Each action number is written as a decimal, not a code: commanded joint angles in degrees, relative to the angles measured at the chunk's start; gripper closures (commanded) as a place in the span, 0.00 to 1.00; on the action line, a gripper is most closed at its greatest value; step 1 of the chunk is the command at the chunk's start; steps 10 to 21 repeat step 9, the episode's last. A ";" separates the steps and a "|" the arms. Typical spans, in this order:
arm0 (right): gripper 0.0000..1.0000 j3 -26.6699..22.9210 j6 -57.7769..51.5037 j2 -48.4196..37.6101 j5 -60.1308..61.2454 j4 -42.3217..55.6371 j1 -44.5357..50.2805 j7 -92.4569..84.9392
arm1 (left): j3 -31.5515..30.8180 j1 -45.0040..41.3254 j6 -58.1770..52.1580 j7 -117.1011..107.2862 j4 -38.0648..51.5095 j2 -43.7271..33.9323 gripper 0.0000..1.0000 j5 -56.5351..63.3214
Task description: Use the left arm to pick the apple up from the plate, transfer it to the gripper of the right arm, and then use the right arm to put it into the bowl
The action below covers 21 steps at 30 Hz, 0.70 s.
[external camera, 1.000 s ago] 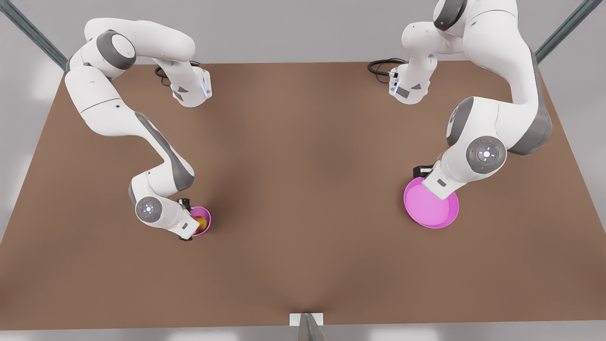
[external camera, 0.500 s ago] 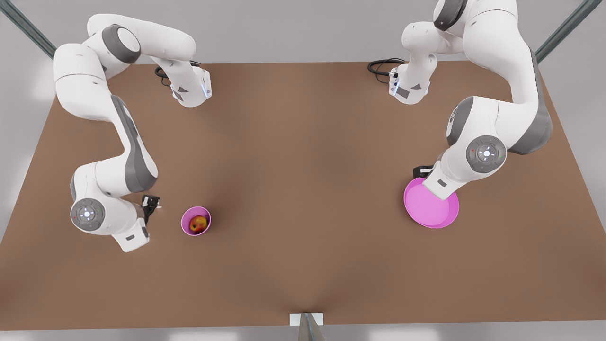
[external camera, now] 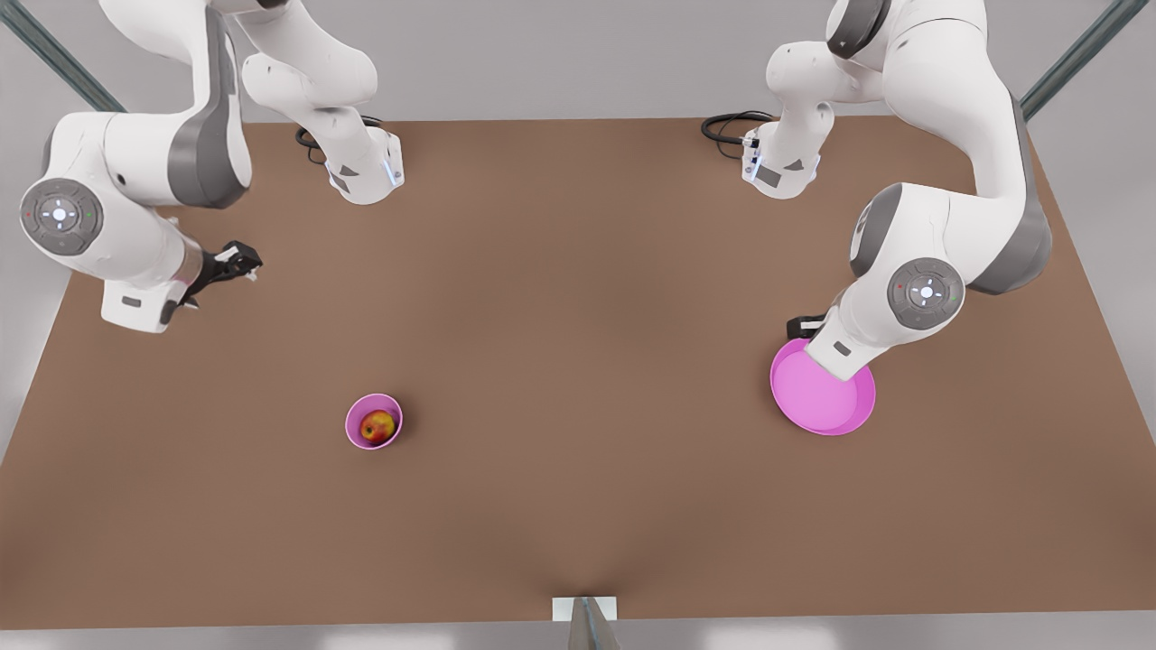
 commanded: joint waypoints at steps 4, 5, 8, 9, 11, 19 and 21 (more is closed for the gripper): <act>0.00 0.00 -1.34 -0.37 0.75 -0.37 0.33 23.63 | -0.03 0.00 -0.05 -0.43 0.02 -0.08 0.00 0.03; 0.00 0.00 -1.34 -0.37 0.75 -0.45 0.24 23.63 | -0.03 0.00 -0.05 -0.43 0.02 -0.08 0.00 0.03; 0.00 0.00 -1.25 -0.19 0.75 -0.37 0.15 23.45 | -0.03 0.00 -0.05 -0.43 0.02 -0.08 0.00 0.03; 0.00 -0.09 -1.25 -0.11 0.75 -0.37 0.15 23.28 | -0.03 0.00 -0.05 -0.43 0.02 -0.08 0.00 0.03; 0.00 -0.09 -1.25 -0.11 0.75 -0.37 0.15 23.28 | -0.03 0.00 -0.05 -0.43 0.02 -0.08 0.00 0.03; 0.00 -0.09 -1.25 -0.11 0.75 -0.37 0.15 23.28 | -0.03 0.00 -0.05 -0.43 0.02 -0.08 0.00 0.03; 0.00 -0.09 -1.25 -0.11 0.75 -0.37 0.15 23.28 | -0.03 0.00 -0.05 -0.43 0.02 -0.08 0.00 0.03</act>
